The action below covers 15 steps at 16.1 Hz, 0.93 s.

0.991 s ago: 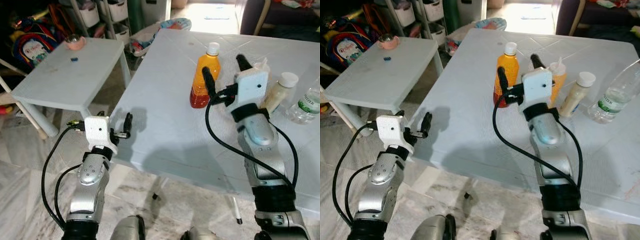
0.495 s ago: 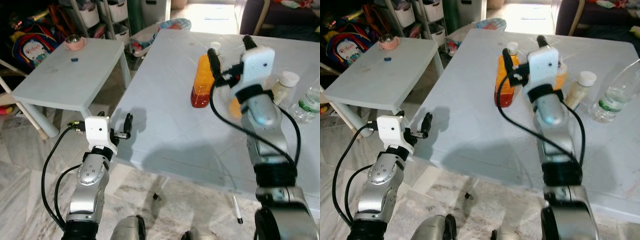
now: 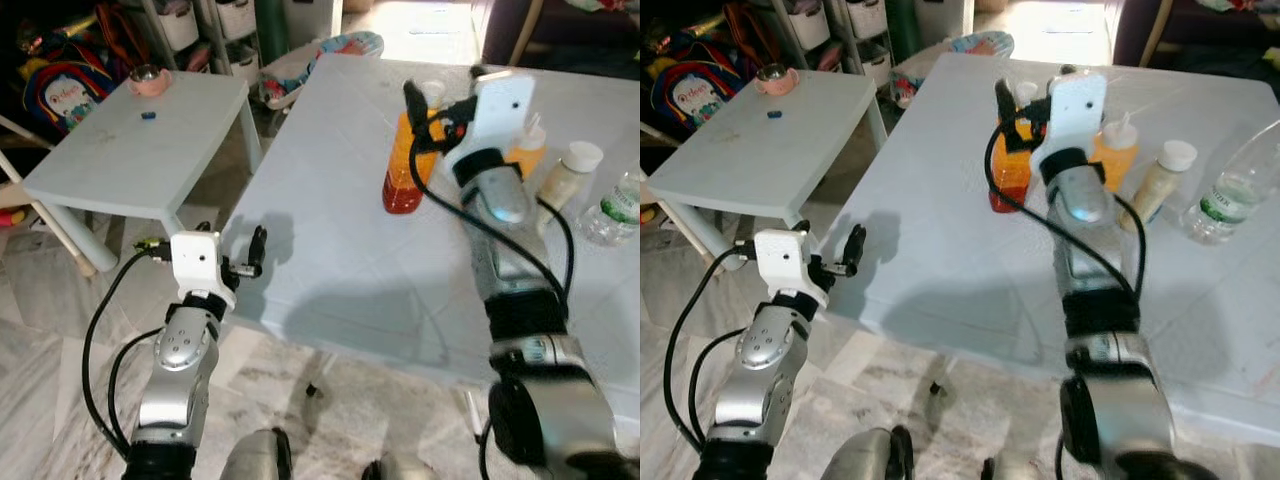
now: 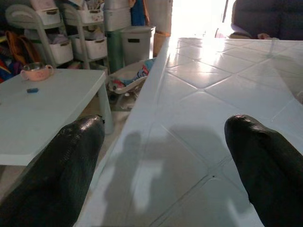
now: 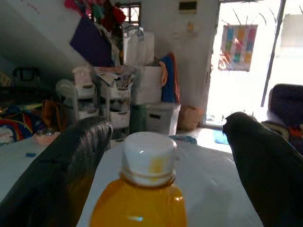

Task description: Restocking fridge

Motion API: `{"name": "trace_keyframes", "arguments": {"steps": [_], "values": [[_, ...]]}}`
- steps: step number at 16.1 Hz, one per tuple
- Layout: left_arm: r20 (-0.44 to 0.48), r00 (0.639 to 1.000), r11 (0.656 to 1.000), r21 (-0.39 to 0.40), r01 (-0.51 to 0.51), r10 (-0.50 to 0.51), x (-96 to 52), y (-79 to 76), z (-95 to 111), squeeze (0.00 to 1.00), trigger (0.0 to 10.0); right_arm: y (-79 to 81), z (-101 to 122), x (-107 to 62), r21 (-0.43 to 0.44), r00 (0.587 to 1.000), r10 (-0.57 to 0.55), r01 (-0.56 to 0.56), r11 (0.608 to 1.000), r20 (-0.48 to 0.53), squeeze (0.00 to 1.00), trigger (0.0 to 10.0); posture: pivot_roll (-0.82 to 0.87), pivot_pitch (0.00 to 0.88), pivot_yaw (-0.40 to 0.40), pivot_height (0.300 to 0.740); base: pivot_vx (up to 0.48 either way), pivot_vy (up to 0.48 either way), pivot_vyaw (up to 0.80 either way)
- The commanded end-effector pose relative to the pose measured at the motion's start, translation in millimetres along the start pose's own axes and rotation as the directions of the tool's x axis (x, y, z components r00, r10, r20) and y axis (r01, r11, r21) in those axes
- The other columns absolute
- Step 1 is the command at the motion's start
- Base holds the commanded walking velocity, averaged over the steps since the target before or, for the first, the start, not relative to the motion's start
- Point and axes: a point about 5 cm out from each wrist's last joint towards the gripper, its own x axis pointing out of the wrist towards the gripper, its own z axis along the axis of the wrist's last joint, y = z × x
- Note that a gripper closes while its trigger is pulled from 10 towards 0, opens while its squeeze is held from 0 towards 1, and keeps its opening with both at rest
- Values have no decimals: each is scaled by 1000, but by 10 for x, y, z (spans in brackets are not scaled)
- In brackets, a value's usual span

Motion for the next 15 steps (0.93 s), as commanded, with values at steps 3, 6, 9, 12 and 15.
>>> {"name": "trace_keyframes", "arguments": {"steps": [3,6,9,12,15], "values": [[-14,1000,1000,24,10,-9,-9,30,-4,0,10000,-40,-44,110,40,998,-35,38,999,-57,0,5647,3,97,68,740,0,0,0],[-25,1000,999,38,10,-9,-2,66,-34,0,10000,-99,-111,163,30,992,-51,55,998,-116,0,0,6,97,68,740,0,0,0],[-28,1000,999,43,13,-12,4,67,-39,0,10000,-56,-87,219,23,993,-9,12,1000,-115,0,0,9,94,68,740,0,0,0],[-28,1000,999,45,15,-14,13,65,-44,0,10000,-29,-55,255,23,993,12,-9,1000,-114,0,0,7,91,65,740,0,0,0],[-28,1000,999,44,15,-14,17,61,-46,0,10000,-8,-45,258,-5,991,35,-36,999,-129,0,0,5,91,63,740,0,0,0]]}}
